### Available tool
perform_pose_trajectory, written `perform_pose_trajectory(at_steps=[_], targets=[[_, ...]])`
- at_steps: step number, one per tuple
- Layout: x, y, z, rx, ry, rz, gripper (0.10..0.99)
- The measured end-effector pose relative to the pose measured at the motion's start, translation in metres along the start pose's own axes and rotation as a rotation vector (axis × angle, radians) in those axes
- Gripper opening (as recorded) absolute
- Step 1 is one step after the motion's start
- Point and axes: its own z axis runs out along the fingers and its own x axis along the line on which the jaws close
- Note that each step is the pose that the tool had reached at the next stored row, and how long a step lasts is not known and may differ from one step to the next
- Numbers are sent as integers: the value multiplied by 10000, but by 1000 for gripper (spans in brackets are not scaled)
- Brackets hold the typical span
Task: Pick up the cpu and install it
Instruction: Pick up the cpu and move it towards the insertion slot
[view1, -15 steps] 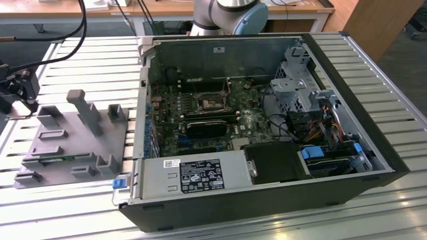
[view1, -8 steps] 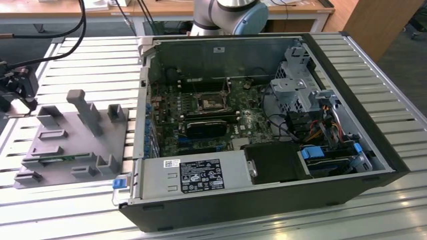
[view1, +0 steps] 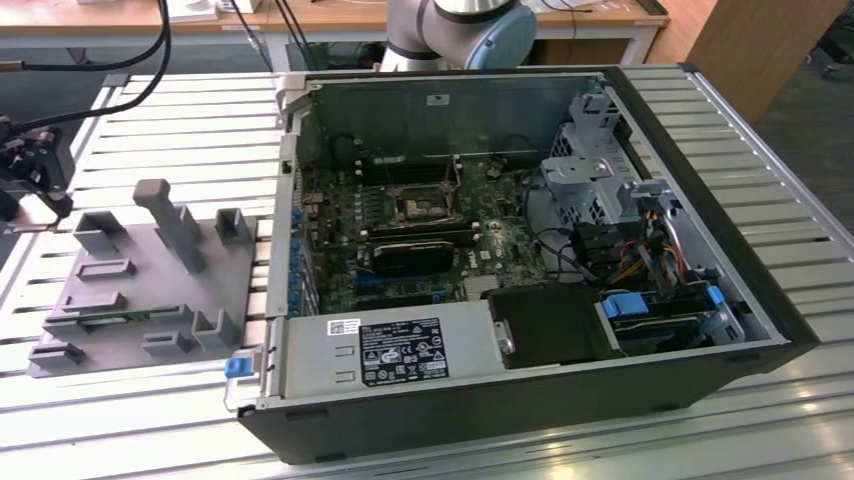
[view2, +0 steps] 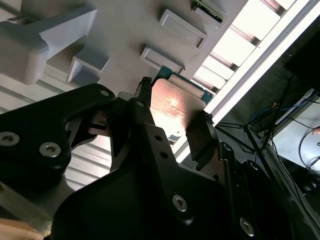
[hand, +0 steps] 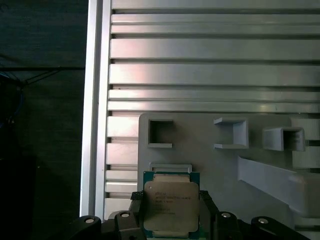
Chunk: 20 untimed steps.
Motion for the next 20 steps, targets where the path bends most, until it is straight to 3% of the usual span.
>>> perform_pose_trajectory(at_steps=[20], targets=[[3, 46, -97, -1, -4, 0, 529]])
